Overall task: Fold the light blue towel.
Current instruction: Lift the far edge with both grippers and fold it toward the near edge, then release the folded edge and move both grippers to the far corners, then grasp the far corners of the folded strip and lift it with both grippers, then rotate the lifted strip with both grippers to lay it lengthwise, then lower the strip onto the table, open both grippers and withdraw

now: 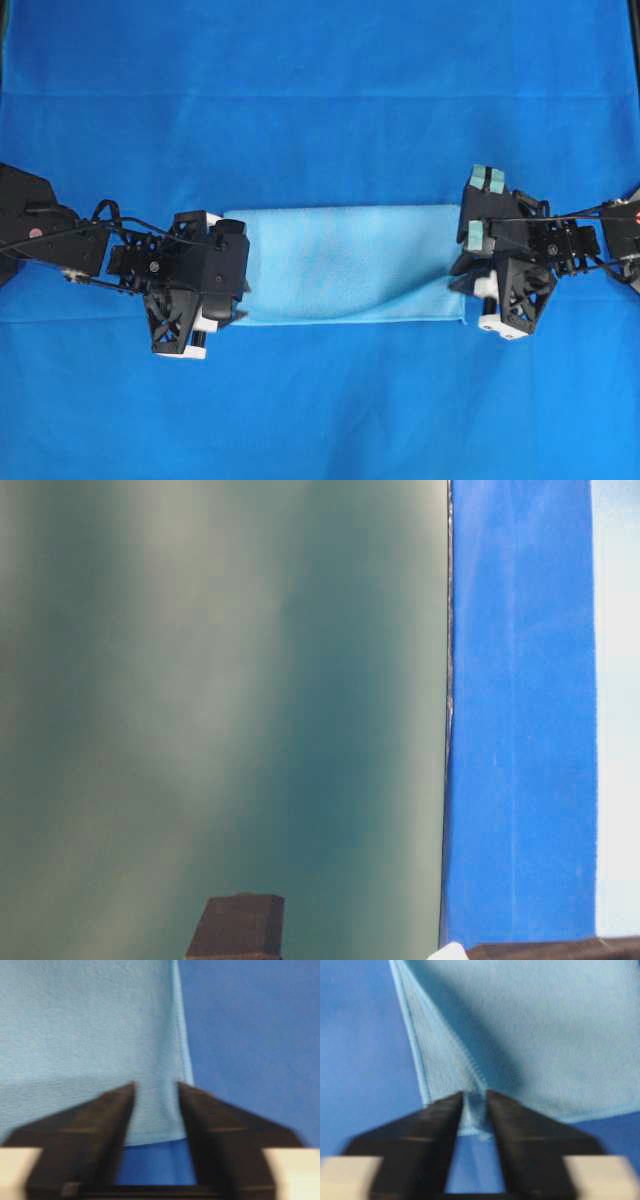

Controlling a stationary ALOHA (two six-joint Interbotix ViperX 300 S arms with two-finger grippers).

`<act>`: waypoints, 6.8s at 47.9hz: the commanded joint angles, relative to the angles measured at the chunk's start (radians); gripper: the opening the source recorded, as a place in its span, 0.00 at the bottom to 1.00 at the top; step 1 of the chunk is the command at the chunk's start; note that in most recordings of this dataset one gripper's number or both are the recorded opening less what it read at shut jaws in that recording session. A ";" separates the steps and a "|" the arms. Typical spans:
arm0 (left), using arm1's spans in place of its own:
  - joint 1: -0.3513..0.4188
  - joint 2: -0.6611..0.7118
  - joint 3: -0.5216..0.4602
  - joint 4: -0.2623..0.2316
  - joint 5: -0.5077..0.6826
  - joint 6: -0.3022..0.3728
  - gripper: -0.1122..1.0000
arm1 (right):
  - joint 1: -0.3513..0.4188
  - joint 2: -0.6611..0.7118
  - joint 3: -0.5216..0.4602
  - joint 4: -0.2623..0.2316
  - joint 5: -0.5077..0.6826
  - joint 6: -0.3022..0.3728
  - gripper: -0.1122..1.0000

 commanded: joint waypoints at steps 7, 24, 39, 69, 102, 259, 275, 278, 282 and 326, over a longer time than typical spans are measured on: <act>0.025 -0.058 -0.008 0.000 0.025 0.020 0.78 | 0.003 -0.064 -0.041 -0.034 0.037 -0.017 0.68; 0.216 -0.058 0.000 0.000 0.009 0.084 0.67 | -0.198 -0.052 -0.035 -0.144 0.048 -0.014 0.65; 0.293 0.002 0.015 0.000 -0.078 0.117 0.68 | -0.285 0.061 -0.037 -0.186 0.029 -0.014 0.65; 0.318 0.071 0.044 0.000 -0.097 0.118 0.66 | -0.311 0.161 -0.034 -0.198 -0.034 -0.014 0.65; 0.313 0.011 0.006 0.000 0.101 0.120 0.11 | -0.304 0.130 -0.044 -0.192 -0.006 -0.005 0.11; -0.008 0.302 -0.554 -0.003 -0.117 0.143 0.11 | -0.557 0.000 -0.253 -0.479 0.026 -0.025 0.11; -0.023 0.201 -0.293 -0.003 -0.206 0.006 0.11 | -0.548 0.232 -0.411 -0.479 -0.081 -0.034 0.11; -0.023 0.190 -0.258 -0.003 -0.229 -0.006 0.11 | -0.543 0.253 -0.430 -0.479 -0.081 -0.041 0.11; -0.023 0.184 -0.236 -0.003 -0.244 -0.008 0.11 | -0.543 0.268 -0.443 -0.479 -0.081 -0.049 0.11; 0.032 0.074 -0.195 -0.002 -0.074 0.015 0.86 | -0.541 0.270 -0.437 -0.486 -0.064 -0.057 0.62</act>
